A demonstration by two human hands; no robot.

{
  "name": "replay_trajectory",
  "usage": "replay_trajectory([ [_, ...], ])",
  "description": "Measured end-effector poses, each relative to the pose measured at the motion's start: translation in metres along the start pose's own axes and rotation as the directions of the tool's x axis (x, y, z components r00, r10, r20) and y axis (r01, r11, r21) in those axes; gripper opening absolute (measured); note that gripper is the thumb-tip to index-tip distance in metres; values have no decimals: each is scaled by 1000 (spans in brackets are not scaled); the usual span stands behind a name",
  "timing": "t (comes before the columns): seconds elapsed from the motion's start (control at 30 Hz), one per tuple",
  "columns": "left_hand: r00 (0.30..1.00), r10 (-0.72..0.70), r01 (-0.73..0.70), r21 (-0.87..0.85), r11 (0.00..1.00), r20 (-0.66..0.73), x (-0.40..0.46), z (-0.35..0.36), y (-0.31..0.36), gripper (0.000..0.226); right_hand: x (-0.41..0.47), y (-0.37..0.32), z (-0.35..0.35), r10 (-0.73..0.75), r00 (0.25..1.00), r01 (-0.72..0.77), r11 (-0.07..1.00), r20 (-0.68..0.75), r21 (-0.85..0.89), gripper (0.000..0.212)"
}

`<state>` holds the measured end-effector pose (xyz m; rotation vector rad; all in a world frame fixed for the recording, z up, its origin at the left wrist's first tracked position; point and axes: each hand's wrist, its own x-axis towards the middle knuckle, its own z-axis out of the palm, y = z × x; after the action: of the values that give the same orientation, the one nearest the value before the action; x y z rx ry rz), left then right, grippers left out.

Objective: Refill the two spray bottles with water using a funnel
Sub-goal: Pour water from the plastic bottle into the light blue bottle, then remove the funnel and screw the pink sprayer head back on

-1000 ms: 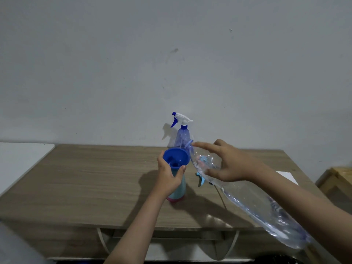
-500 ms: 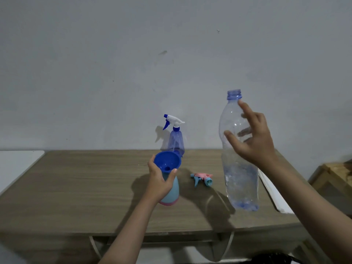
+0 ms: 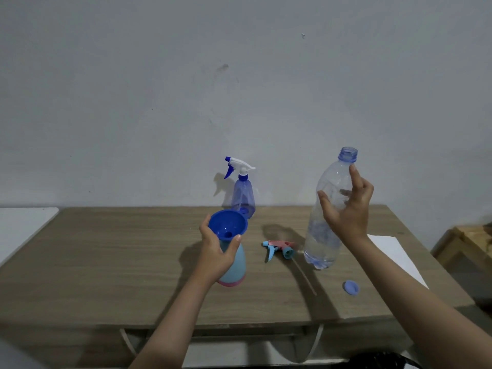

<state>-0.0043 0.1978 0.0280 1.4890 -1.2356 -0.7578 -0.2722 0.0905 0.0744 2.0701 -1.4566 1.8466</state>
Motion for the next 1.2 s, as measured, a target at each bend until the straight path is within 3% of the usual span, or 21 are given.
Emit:
replay_trajectory([
  [0.2, 1000, 5, -5, -8, 1000, 0, -1, 0, -1, 80, 0, 10, 2, 29, 1000, -29, 999, 5, -17, 91],
  [0.3, 1000, -1, 2, -9, 1000, 6, 0, 0, -2, 82, -2, 10, 2, 57, 997, -67, 979, -57, -191, 92],
  [0.4, 1000, -1, 1, -3, 1000, 11, 0, 1, -1, 82, -8, -4, 5, -134, 985, 91, 937, -108, -336, 87],
  [0.53, 1000, -23, 23, -11, 1000, 6, -2, 1, -3, 95, -15, -47, 24, -382, 924, 383, 915, 32, -129, 58],
  [0.63, 999, -52, 52, -56, 997, -13, -4, 2, 0, 107, -19, -86, 43, -353, 891, 337, 936, 285, 107, 48],
  [0.7, 998, -61, 59, -72, 996, -18, -7, 2, 3, 112, -18, -108, 54, -278, 828, 214, 959, 487, 184, 53],
  [0.8, 999, -53, 53, -71, 996, 3, -9, 1, -1, 117, -14, -129, 74, -160, 622, 83, 987, 766, 139, 71],
  [0.9, 997, -64, 65, 8, 998, -34, -6, 1, -15, 86, -9, -136, 98, -48, 398, 158, 987, 916, -17, 94],
  [1.0, 990, -119, 130, 155, 979, -78, -6, 3, -27, 59, -7, -137, 116, 65, 246, 191, 975, 967, -115, 103],
  [1.1, 979, -157, 179, 182, 967, -128, -6, 6, -34, 51, -7, -139, 122, 80, 184, 139, 985, 980, -106, 98],
  [1.2, 985, -91, 124, 236, 964, -147, -6, 7, -37, 52, -3, -138, 121, 62, 210, 132, 987, 976, -92, 90],
])
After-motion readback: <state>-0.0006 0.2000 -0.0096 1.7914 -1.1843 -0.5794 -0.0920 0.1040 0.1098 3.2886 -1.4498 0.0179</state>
